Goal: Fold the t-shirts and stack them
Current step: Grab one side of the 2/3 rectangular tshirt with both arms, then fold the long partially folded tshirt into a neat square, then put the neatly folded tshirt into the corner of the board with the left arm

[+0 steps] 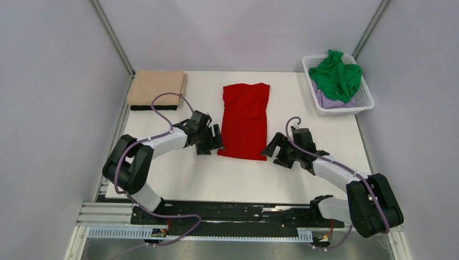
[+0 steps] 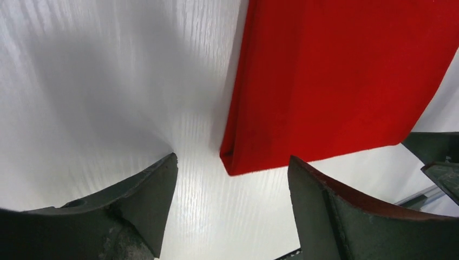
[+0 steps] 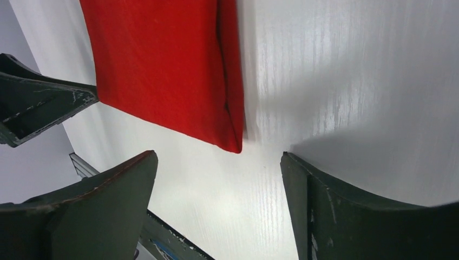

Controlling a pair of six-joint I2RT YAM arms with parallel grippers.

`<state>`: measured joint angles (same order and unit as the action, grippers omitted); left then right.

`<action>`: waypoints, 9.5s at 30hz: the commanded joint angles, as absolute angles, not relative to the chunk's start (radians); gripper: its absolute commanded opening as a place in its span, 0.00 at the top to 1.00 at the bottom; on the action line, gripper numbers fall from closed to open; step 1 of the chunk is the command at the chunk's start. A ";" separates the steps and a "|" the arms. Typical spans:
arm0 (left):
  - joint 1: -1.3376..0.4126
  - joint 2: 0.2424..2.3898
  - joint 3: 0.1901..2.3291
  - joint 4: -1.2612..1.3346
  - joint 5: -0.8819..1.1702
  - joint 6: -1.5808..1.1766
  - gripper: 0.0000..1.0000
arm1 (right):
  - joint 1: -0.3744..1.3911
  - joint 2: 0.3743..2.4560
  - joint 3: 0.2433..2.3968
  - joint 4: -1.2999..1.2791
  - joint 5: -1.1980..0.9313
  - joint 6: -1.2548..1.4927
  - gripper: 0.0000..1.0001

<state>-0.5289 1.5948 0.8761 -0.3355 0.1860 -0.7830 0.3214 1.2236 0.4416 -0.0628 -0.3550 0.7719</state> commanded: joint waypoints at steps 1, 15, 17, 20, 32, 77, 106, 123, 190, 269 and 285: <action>-0.539 1.662 0.864 -0.243 0.200 -0.827 0.26 | 0.340 1.240 0.449 0.030 -0.332 0.800 0.18; -0.573 1.700 0.824 -0.290 0.166 -0.844 0.59 | 0.396 1.405 0.468 0.067 -0.283 0.841 0.59; -0.575 1.684 0.812 -0.310 0.144 -0.846 0.59 | 0.399 1.393 0.464 0.047 -0.268 0.842 0.60; -0.576 1.657 0.796 -0.346 0.112 -0.843 0.58 | 0.400 1.364 0.451 0.015 -0.257 0.838 0.61; -0.608 1.666 0.765 -0.321 0.138 -0.859 0.60 | 0.410 1.356 0.422 0.036 -0.275 0.840 0.72; -0.497 1.358 1.140 -0.401 -0.064 -0.665 1.00 | 0.273 1.262 0.926 -0.188 -0.395 0.678 1.00; -0.315 2.084 1.675 -0.469 -0.080 -0.673 0.92 | 0.133 2.068 1.430 -0.015 -0.523 0.626 0.71; -0.360 1.910 1.551 -0.342 0.214 -0.668 0.00 | 0.248 1.863 1.266 0.086 -0.682 0.680 0.00; -0.538 1.490 0.588 -0.262 0.149 -0.792 0.00 | 0.509 1.473 0.404 0.140 -0.212 0.928 0.00; -0.381 2.017 1.936 -0.467 -0.879 0.306 1.00 | 0.530 0.663 0.319 -0.359 0.354 0.739 0.00; -0.328 1.948 2.050 -0.454 -0.846 0.329 1.00 | 0.529 0.658 0.313 -0.355 0.359 0.745 0.00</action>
<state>-0.3580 2.0354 2.0193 -0.5297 -0.8433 0.3023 0.5316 0.6613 0.2951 -0.3912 0.3325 0.7383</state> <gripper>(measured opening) 0.032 0.998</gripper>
